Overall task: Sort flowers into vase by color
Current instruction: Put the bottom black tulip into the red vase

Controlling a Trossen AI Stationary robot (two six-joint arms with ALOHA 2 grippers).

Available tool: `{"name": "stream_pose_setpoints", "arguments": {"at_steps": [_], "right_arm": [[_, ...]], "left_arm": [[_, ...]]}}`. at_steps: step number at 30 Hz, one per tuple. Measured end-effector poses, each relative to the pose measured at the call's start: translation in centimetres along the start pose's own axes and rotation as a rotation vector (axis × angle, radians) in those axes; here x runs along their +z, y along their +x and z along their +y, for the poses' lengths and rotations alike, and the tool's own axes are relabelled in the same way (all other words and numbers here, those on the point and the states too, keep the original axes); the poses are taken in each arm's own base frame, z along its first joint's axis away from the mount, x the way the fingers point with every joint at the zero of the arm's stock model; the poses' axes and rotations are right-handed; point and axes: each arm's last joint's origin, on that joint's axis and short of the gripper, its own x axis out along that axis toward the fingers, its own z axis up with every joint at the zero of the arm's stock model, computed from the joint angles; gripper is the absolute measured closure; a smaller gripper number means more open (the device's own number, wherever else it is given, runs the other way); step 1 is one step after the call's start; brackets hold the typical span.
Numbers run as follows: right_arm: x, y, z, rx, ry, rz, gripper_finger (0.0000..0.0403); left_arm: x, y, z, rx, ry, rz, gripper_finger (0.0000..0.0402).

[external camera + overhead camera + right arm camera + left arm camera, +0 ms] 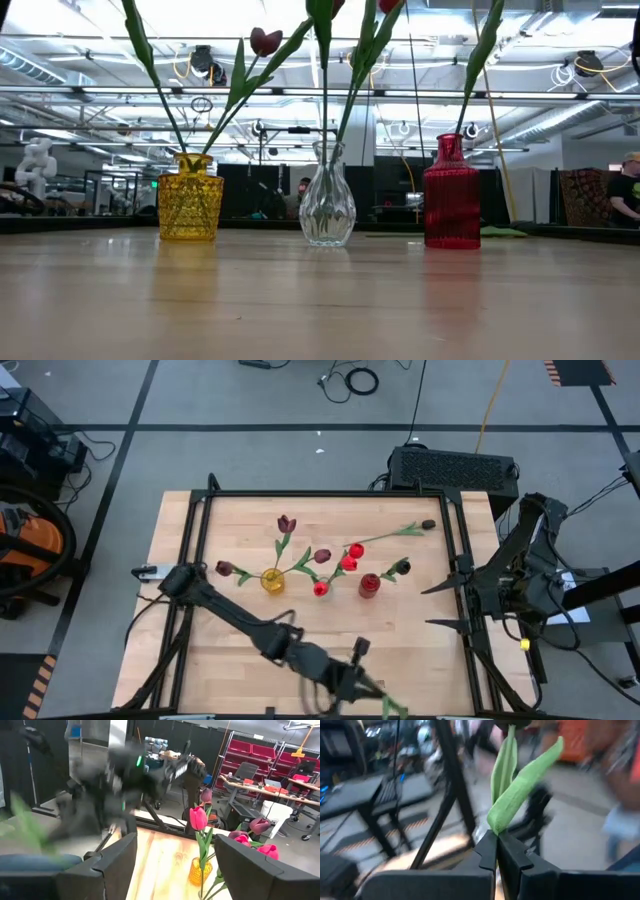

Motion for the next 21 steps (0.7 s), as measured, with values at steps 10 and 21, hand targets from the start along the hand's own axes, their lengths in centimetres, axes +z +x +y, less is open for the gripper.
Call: {"name": "stream_pose_setpoints", "arguments": {"at_steps": [10,21], "right_arm": [[0.3,3.0,2.5,-0.038,-0.026,-0.058,0.0145],[0.5,7.1,5.6,-0.037,-0.153,-0.185,0.0145]], "left_arm": [[8.1,-5.1,-0.7,0.101,0.083,-0.2,0.0393],[8.1,-5.1,2.3,0.291,0.107,-0.193,0.0393]]}}
